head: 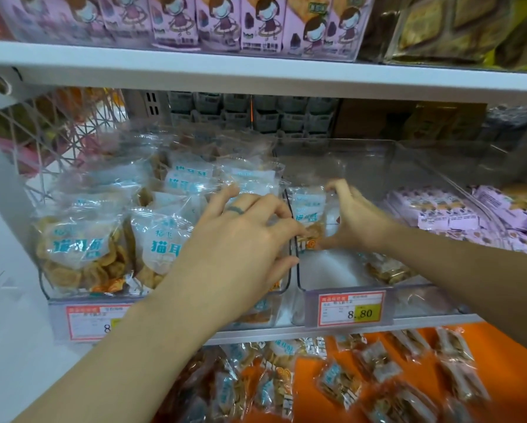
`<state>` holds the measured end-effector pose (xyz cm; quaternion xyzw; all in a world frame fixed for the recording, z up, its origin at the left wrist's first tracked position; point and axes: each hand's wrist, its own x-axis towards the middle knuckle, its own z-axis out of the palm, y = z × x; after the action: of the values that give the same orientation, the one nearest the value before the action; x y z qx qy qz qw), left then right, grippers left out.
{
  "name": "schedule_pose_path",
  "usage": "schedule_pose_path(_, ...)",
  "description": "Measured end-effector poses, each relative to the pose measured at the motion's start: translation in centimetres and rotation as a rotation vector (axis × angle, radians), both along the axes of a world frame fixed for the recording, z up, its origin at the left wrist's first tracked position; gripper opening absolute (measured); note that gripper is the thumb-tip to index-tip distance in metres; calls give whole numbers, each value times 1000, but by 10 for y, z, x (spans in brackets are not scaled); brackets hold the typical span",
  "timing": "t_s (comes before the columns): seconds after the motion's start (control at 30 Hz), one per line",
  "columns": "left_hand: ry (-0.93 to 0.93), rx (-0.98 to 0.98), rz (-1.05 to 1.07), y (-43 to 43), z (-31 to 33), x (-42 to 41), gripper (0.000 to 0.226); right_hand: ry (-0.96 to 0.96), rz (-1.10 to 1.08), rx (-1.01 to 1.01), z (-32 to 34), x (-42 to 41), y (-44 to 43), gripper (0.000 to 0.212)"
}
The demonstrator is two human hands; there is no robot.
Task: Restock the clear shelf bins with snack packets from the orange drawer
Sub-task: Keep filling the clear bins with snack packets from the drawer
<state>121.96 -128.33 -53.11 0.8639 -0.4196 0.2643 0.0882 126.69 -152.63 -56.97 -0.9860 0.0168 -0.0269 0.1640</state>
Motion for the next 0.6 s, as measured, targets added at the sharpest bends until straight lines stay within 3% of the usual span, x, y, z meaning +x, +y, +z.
schedule_pose_path(0.47, -28, -7, 5, 0, -2, 2, 27, -20, 55, -46, -8, 19, 16, 107)
schedule_pose_path(0.6, -6, 9, 21, -1, 0, 0, 31, 28, 0, -159, 13, 6, -9, 110)
